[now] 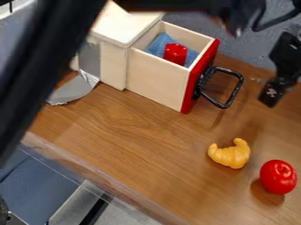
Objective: Close the drawer.
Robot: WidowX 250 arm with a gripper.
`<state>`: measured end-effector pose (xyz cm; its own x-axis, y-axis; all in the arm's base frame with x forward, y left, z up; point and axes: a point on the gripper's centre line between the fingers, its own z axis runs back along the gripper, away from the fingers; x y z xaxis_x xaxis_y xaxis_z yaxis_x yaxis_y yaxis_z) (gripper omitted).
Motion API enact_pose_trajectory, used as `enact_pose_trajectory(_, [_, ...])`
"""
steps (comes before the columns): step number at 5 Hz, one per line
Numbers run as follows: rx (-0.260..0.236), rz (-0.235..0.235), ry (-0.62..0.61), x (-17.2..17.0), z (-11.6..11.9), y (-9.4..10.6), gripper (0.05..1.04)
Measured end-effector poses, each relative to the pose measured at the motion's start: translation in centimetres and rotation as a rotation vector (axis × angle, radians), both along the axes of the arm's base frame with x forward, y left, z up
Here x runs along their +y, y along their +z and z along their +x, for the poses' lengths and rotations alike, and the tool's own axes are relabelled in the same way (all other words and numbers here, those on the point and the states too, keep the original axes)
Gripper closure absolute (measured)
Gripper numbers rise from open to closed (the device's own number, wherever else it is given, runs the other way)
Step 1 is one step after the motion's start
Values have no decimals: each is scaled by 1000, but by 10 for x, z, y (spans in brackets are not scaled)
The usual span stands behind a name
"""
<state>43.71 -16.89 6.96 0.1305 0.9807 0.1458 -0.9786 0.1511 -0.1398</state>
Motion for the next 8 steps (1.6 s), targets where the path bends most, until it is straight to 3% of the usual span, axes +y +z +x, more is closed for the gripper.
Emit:
enact_pose_trajectory(2, [41, -44, 26, -3, 12, -15, 84])
enact_pose_trajectory(6, [112, -26, 54, 16, 4, -46, 84])
enact_pose_trajectory(8, [100, -22, 74, 23, 2, -44, 84])
